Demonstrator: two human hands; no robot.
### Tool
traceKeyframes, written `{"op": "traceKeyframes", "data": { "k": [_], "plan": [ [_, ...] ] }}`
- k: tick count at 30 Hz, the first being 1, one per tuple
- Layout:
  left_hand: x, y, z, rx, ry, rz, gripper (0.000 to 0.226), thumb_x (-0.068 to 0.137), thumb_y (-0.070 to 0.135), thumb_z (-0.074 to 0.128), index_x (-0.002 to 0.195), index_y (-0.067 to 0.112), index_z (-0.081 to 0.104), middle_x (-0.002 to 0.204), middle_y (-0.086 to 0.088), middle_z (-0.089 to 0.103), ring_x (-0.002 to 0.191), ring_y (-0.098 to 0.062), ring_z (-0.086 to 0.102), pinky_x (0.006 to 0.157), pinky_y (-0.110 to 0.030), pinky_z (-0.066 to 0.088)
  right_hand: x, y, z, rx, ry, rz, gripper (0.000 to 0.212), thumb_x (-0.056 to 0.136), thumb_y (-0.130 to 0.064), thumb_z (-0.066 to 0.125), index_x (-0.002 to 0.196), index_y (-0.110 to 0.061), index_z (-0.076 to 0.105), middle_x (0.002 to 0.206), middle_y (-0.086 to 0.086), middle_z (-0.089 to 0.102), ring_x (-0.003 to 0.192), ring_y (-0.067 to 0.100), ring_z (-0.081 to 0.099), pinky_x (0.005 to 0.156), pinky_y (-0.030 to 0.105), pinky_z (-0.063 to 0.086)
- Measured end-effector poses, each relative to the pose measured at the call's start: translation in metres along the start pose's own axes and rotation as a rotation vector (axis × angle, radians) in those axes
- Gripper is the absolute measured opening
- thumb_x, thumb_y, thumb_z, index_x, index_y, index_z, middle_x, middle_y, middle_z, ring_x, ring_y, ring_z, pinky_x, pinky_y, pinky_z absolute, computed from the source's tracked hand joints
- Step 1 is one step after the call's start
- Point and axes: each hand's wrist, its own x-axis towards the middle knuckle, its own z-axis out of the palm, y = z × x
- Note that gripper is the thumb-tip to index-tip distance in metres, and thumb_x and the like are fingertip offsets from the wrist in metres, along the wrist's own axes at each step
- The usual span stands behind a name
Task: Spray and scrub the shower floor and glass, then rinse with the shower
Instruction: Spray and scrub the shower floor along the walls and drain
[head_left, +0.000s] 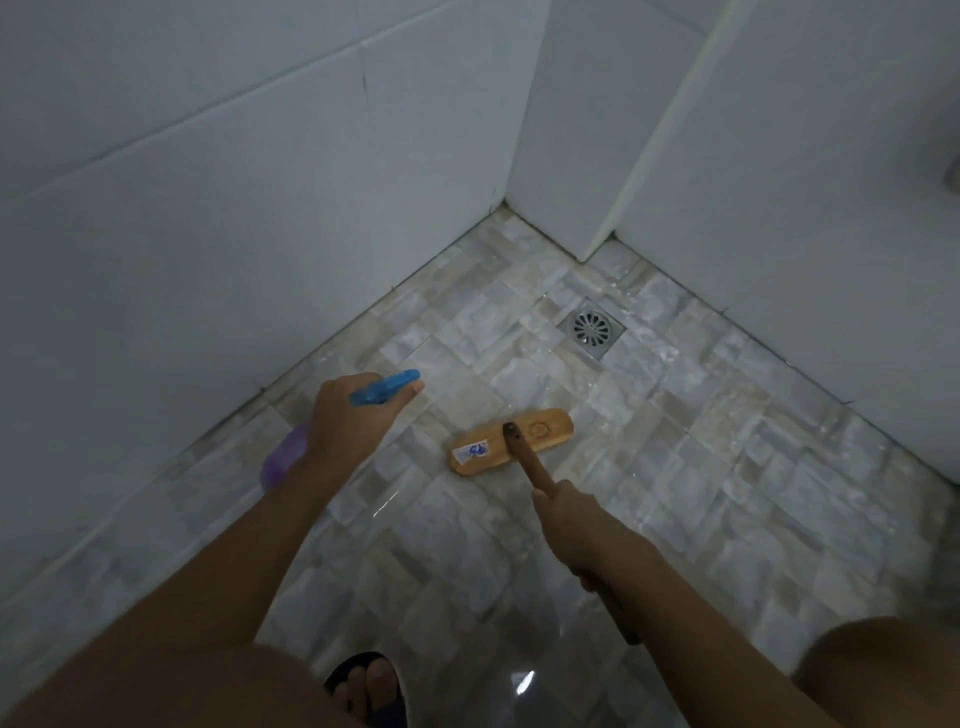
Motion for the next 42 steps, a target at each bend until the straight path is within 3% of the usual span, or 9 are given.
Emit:
{"op": "traceKeyframes", "data": {
  "k": [7,11,14,19,24,26,29,35,42],
  "plan": [
    [0.017,-0.016,-0.028,-0.207,0.164,0.074,0.038,0.085,0.038,0.078,0.072,0.005,0.064,0.062,-0.009,0.060,0.054,-0.010,0.051,0.054,-0.023,0.046,0.015,-0.033,-0.021,-0.041,-0.037,-0.035,0.045,0.108,-0.044,0.031,0.133,-0.010,0.046,0.118,0.014,0.057,0.073,0.016,0.053,0.058,0.029,0.046],
    [0.021,-0.031,-0.029,-0.123,0.248,0.200,0.034,0.091,0.033,0.072,0.075,0.006,0.061,0.064,-0.006,0.058,0.056,-0.022,0.055,0.056,-0.026,0.046,0.064,-0.105,-0.031,-0.027,0.051,-0.119,0.044,0.107,-0.038,0.030,0.127,-0.005,0.051,0.097,0.014,0.061,0.066,0.027,0.062,0.054,0.035,0.053],
    [0.016,-0.026,-0.024,-0.077,0.249,0.222,0.029,0.093,0.026,0.070,0.074,0.007,0.059,0.061,-0.002,0.052,0.052,-0.017,0.049,0.054,-0.009,0.035,0.081,-0.139,-0.041,-0.019,0.049,-0.136,0.036,0.106,-0.028,0.031,0.119,-0.004,0.054,0.094,0.017,0.066,0.064,0.028,0.062,0.066,0.040,0.058],
    [0.014,-0.025,-0.027,-0.094,0.313,0.185,0.026,0.096,0.019,0.067,0.074,0.006,0.059,0.057,-0.003,0.046,0.053,-0.014,0.041,0.051,-0.008,0.032,0.054,-0.086,-0.031,-0.070,-0.010,-0.140,0.044,0.106,-0.048,0.029,0.122,-0.013,0.049,0.102,0.012,0.062,0.073,0.027,0.064,0.063,0.041,0.058],
    [0.010,-0.033,-0.032,-0.121,0.343,0.139,0.030,0.097,0.020,0.064,0.074,0.001,0.058,0.057,-0.011,0.050,0.049,-0.019,0.044,0.047,-0.016,0.032,0.017,-0.015,-0.002,-0.066,-0.042,-0.090,0.039,0.106,-0.048,0.032,0.121,-0.015,0.048,0.110,0.007,0.059,0.086,0.019,0.060,0.074,0.038,0.054],
    [0.009,-0.034,-0.030,-0.104,0.327,0.164,0.031,0.097,0.020,0.064,0.074,0.001,0.059,0.058,-0.011,0.051,0.049,-0.021,0.045,0.049,-0.017,0.035,0.023,-0.029,-0.003,-0.059,-0.031,-0.073,0.039,0.106,-0.049,0.032,0.120,-0.015,0.047,0.111,0.009,0.058,0.087,0.021,0.060,0.073,0.039,0.055],
    [0.007,-0.029,-0.026,-0.094,0.295,0.199,0.026,0.097,0.023,0.064,0.084,0.000,0.066,0.063,-0.012,0.058,0.053,-0.030,0.055,0.051,-0.037,0.046,0.054,-0.079,-0.012,-0.052,0.012,-0.130,0.049,0.106,-0.047,0.030,0.134,-0.011,0.046,0.124,0.015,0.057,0.101,0.032,0.062,0.083,0.046,0.055],
    [0.006,-0.016,-0.020,-0.012,0.219,0.252,0.024,0.093,0.025,0.063,0.078,0.006,0.064,0.060,-0.007,0.055,0.051,-0.026,0.054,0.048,-0.037,0.044,0.091,-0.157,-0.033,0.049,0.035,-0.167,0.042,0.107,-0.038,0.031,0.129,-0.007,0.049,0.101,0.015,0.062,0.065,0.027,0.061,0.056,0.035,0.053],
    [0.004,-0.017,-0.017,-0.001,0.215,0.249,0.025,0.092,0.027,0.062,0.083,0.004,0.067,0.065,-0.011,0.061,0.056,-0.030,0.059,0.052,-0.045,0.050,0.052,-0.042,-0.024,0.026,0.058,-0.100,0.046,0.107,-0.045,0.032,0.126,-0.007,0.049,0.113,0.016,0.059,0.078,0.024,0.058,0.064,0.038,0.052]
  ]
}}
